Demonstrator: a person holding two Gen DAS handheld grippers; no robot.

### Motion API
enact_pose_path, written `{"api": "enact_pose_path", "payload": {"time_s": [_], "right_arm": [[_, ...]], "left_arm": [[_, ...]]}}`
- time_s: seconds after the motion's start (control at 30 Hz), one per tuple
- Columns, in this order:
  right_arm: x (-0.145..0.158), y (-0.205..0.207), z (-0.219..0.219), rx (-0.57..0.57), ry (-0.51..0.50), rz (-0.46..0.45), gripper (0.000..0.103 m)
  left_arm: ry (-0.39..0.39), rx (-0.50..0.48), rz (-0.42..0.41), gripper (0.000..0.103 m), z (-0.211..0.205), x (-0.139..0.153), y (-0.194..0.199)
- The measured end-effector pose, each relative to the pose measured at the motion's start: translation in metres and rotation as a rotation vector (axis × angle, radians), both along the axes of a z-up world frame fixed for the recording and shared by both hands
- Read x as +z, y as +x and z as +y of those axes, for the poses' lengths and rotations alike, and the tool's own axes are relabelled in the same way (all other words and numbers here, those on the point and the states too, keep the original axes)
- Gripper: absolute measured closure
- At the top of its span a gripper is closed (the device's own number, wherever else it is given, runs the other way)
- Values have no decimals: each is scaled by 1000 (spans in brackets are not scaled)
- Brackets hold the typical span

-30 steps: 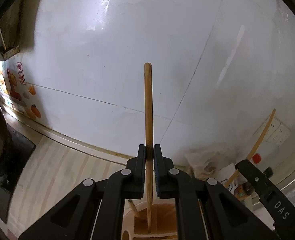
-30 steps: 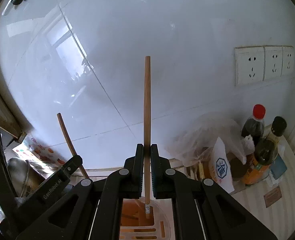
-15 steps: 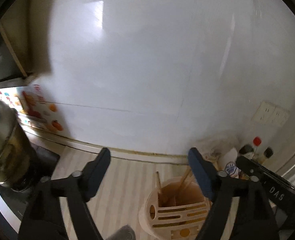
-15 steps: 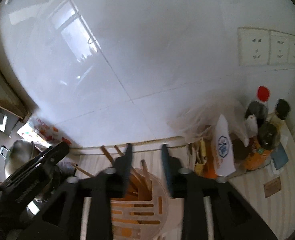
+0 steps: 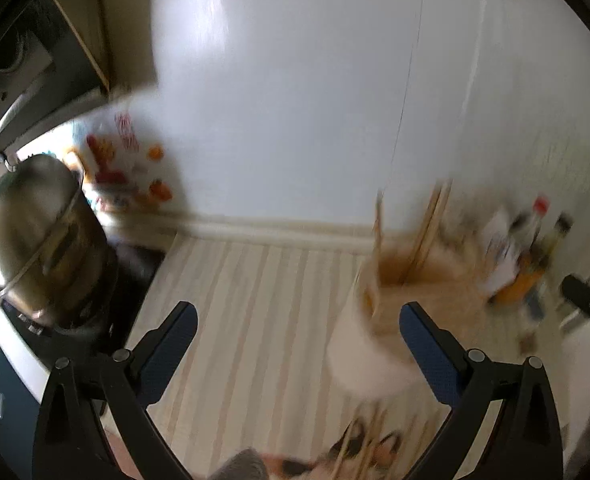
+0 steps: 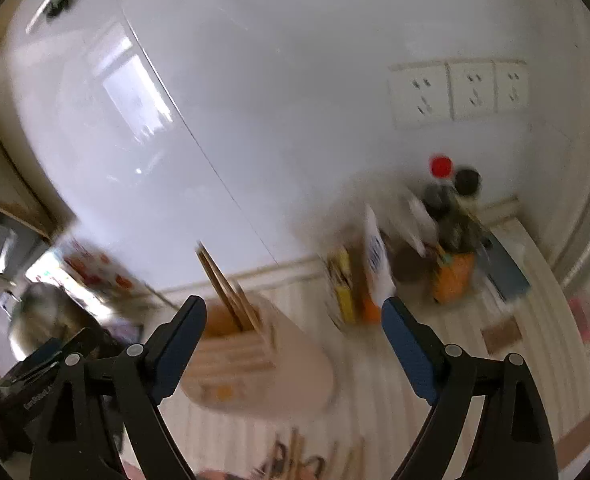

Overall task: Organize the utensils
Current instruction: 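Move both open tools back down to the remaining chopsticks, then close the left tool on a chopstick while the right tool grasps another chopstick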

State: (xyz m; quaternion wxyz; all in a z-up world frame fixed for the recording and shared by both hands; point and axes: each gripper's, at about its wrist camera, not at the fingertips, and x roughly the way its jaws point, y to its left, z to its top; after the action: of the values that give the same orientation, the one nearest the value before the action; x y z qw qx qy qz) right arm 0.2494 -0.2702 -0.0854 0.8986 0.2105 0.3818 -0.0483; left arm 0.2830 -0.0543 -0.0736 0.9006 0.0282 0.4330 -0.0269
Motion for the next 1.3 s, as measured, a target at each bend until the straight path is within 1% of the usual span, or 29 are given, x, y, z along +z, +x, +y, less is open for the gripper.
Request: {"api": "enact_pose_path", "payload": {"time_s": [0.07, 0.1, 0.17, 0.2, 0.23, 0.27, 0.3, 0.33, 0.37, 0.4, 0.43, 0.5, 0.53, 0.57, 0.6, 0.63, 0.7, 0.73, 0.77, 0.83, 0.9, 0.93, 0.97, 1.0, 1.07, 1.23, 1.3], "right_arm": [[-19, -8, 1, 0, -11, 53, 12], [-32, -13, 3, 3, -17, 93, 12], [-60, -21, 4, 9, -14, 174, 12], [-81, -26, 3, 7, -2, 232, 13], [-97, -29, 4, 7, 14, 274, 24], [-122, -34, 4, 11, 44, 333, 34], [-139, -37, 5, 19, 57, 378, 53], [-155, -40, 6, 27, 63, 423, 66], [-176, -44, 7, 37, 76, 477, 70], [-188, -47, 9, 44, 84, 505, 74], [-203, -50, 10, 56, 83, 543, 74], [-220, -53, 14, 79, 81, 586, 74], [-226, -54, 17, 93, 81, 601, 74], [-233, -54, 21, 113, 69, 625, 74], [-237, -55, 24, 124, 58, 639, 74], [-241, -55, 27, 135, 52, 648, 74], [-249, -57, 34, 157, 27, 672, 74], [-252, -57, 36, 164, 18, 681, 74], [-256, -58, 40, 177, 2, 696, 74], [-262, -58, 45, 195, -23, 721, 74], [-266, -59, 50, 211, -65, 738, 75], [-265, -59, 53, 223, -100, 734, 84], [-266, -59, 53, 227, -121, 740, 91], [-267, -59, 51, 224, -131, 740, 95], [-266, -61, 45, 205, -177, 740, 95], [-266, -62, 30, 215, -190, 752, 96], [-266, -62, 28, 230, -195, 758, 96]], "left_arm": [[46, -16, 60, 0, -5, -31, -10], [70, -34, 102, 0, -9, -52, -17], [106, -66, 168, 0, -16, -83, -25], [131, -92, 213, 1, -22, -107, -31], [152, -115, 256, 6, -27, -127, -36], [160, -132, 290, 15, -30, -140, -39], [159, -157, 343, 21, -34, -159, -43], [148, -173, 409, 38, -37, -178, -45], [140, -184, 458, 48, -40, -193, -46], [131, -197, 503, 50, -42, -207, -48], [119, -205, 538, 53, -45, -220, -50], [126, -218, 570, 57, -49, -235, -52], [127, -223, 581, 63, -51, -240, -53], [128, -228, 594, 66, -53, -245, -54], [127, -233, 607, 67, -55, -249, -54], [117, -233, 597, 69, -56, -249, -54], [94, -246, 611, 82, -58, -249, -52], [87, -244, 615, 91, -58, -248, -51], [93, -240, 613, 95, -58, -248, -49], [96, -215, 608, 98, -56, -246, -49], [85, -157, 616, 98, -49, -246, -49], [72, -131, 621, 98, -43, -246, -48], [47, -105, 631, 98, -36, -246, -48], [21, -83, 641, 98, -30, -245, -47], [5, -63, 653, 98, -24, -244, -47], [20, -73, 654, 98, -23, -241, -45], [30, -81, 651, 98, -29, -245, -53]]}}
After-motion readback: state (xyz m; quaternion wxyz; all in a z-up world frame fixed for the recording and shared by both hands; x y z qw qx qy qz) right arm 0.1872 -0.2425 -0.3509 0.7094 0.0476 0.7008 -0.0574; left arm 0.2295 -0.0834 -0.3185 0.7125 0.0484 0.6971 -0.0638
